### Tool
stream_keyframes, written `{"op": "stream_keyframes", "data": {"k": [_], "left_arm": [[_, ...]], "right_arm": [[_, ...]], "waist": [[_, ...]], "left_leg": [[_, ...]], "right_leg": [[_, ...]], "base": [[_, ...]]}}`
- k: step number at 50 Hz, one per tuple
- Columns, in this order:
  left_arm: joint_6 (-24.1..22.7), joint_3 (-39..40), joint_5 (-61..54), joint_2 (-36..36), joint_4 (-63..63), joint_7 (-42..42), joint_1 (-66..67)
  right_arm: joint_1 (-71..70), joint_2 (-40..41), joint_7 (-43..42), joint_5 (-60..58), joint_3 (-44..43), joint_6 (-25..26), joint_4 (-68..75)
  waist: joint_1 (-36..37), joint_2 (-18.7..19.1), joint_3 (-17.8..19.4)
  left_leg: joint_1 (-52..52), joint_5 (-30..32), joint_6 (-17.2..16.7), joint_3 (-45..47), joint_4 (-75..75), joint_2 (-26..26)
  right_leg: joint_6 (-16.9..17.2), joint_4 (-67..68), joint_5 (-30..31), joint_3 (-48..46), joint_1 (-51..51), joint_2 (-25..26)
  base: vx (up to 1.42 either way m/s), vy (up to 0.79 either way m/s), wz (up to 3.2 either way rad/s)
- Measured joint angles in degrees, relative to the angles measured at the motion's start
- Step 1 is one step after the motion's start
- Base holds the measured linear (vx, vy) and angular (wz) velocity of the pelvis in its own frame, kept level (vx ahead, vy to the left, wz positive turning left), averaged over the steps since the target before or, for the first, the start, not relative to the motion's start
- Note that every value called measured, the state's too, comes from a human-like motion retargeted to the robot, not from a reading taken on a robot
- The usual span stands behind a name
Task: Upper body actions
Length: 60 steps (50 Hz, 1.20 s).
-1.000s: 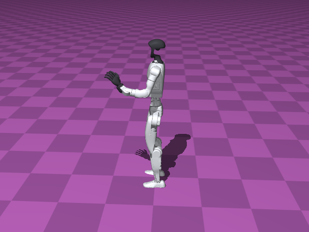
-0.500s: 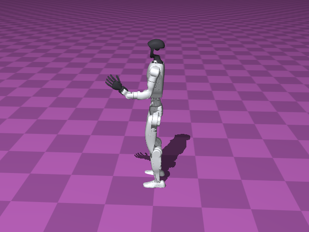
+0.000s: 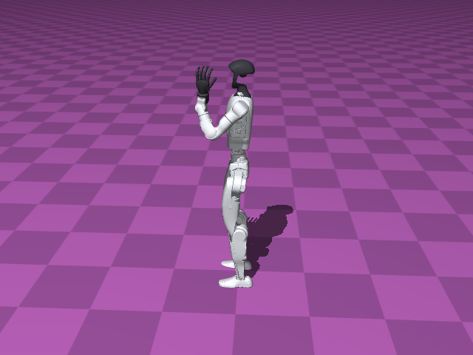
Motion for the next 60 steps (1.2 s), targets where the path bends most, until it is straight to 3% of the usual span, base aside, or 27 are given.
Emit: {"op": "stream_keyframes", "data": {"k": [22, 41, 55, 60], "left_arm": [[6.11, -2.42, 14.19, 2.59, -5.86, 11.21, -10.04], [7.50, -3.79, 17.77, 2.78, -6.29, 12.36, -10.86], [8.04, 0.92, 17.71, 5.79, -2.37, 14.52, -4.65], [7.58, 2.86, 16.36, 8.49, 3.18, 11.68, 0.83]], "right_arm": [[-0.42, -0.13, -0.15, 0.51, -0.44, 0.30, 0.39], [-0.44, 0.18, -0.19, 0.81, -0.82, 0.58, 0.57], [-0.66, 0.27, -0.12, 1.24, -1.65, 0.54, 0.37], [-0.87, 0.22, 0.00, 1.09, -1.64, 0.55, 0.19]], "waist": [[0.38, -0.19, 0.38], [0.42, -0.31, 0.34], [0.40, -0.30, 0.88], [0.25, -0.27, 1.14]], "left_leg": [[0.07, -0.05, 0.12, 0.10, 0.01, -0.02], [0.26, -0.17, 0.20, 0.14, 0.00, -0.09], [0.21, -0.16, 0.19, 0.02, 0.00, -0.11], [0.18, -0.16, 0.17, -0.02, -0.02, -0.11]], "right_leg": [[0.10, -0.02, 0.19, 0.13, -0.07, -0.06], [0.15, -0.03, 0.27, 0.35, -0.04, -0.08], [0.11, -0.10, 0.25, 0.26, -0.07, -0.06], [0.07, -0.16, 0.25, 0.27, -0.10, -0.03]], "base": [[0.00, 0.00, 0.00], [0.00, 0.00, 0.00], [0.00, 0.00, 0.00], [0.00, 0.00, 0.00]]}}
